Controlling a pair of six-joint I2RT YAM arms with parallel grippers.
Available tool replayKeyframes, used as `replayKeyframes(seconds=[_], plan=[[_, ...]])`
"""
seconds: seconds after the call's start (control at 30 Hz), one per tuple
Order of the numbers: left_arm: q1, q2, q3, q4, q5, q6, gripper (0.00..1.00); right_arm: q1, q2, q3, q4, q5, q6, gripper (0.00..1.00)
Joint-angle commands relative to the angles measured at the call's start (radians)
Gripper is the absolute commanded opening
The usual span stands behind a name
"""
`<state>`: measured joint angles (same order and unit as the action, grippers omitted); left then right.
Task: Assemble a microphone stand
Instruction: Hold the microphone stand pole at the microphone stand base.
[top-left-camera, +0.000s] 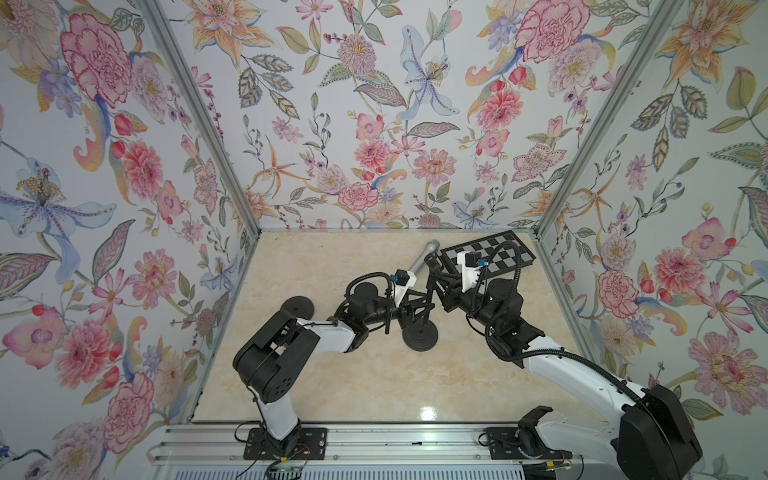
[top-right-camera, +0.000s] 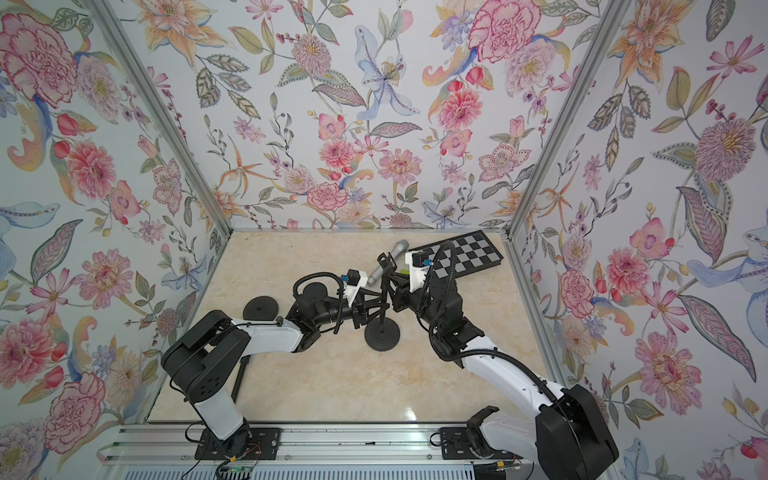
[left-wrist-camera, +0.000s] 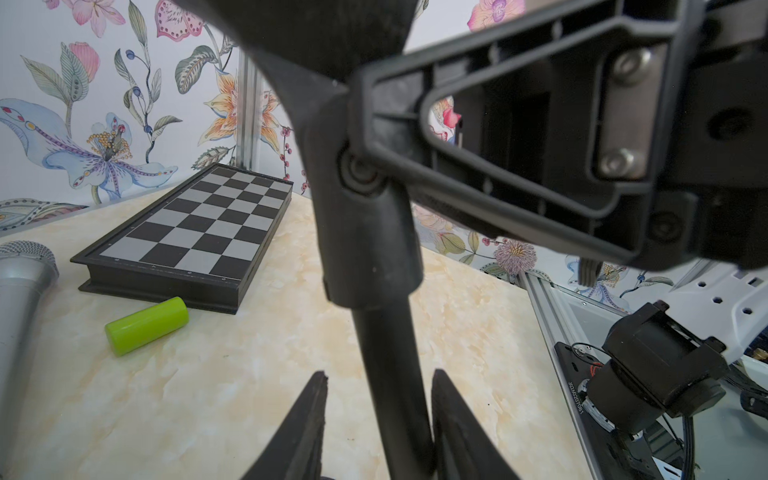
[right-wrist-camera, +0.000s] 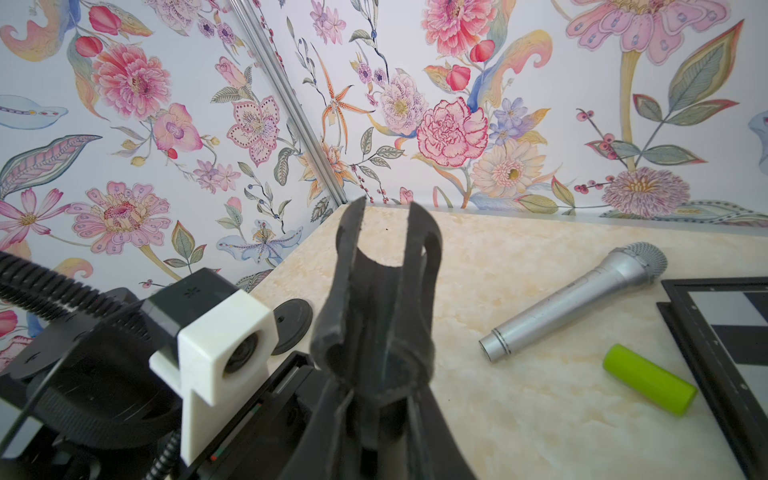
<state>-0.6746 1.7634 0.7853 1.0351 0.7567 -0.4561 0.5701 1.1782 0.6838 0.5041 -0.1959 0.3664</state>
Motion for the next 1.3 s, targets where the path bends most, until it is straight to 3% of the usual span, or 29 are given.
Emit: replayKeyframes(seconds=[0.0, 0.07, 0.13, 0.47, 0.63, 0.83, 1.03, 1.2, 1.27], plan=[[-0.005, 0.015, -0.002, 0.07, -0.012, -0.019, 0.25, 0.012, 0.005, -0.009, 0.081, 0.004, -0.013, 0.06], [-0.005, 0.014, -0.002, 0.068, -0.014, -0.018, 0.09, 0.013, 0.011, -0.002, 0.07, -0.006, -0.02, 0.1], [-0.005, 0.014, 0.001, 0.064, -0.015, -0.02, 0.01, 0.016, 0.011, -0.005, 0.064, -0.025, -0.028, 0.2], [-0.002, 0.005, -0.046, 0.175, -0.068, -0.011, 0.02, 0.028, -0.051, -0.064, 0.001, -0.003, -0.068, 0.4], [0.001, 0.016, -0.11, 0.362, -0.088, 0.011, 0.0, 0.025, -0.013, -0.03, 0.014, -0.06, -0.05, 0.45], [0.0, 0.043, -0.136, 0.415, -0.1, 0.035, 0.01, 0.027, 0.024, -0.002, 0.045, -0.088, -0.056, 0.44], [-0.001, 0.071, -0.14, 0.471, -0.101, 0.047, 0.01, 0.031, 0.065, 0.026, 0.076, -0.082, -0.057, 0.36], [0.0, 0.147, -0.19, 0.738, -0.125, 0.003, 0.01, 0.045, 0.083, 0.045, 0.05, -0.021, -0.083, 0.18], [0.0, 0.17, -0.18, 0.751, -0.13, -0.004, 0.04, 0.051, 0.091, 0.035, 0.053, -0.005, -0.094, 0.14]])
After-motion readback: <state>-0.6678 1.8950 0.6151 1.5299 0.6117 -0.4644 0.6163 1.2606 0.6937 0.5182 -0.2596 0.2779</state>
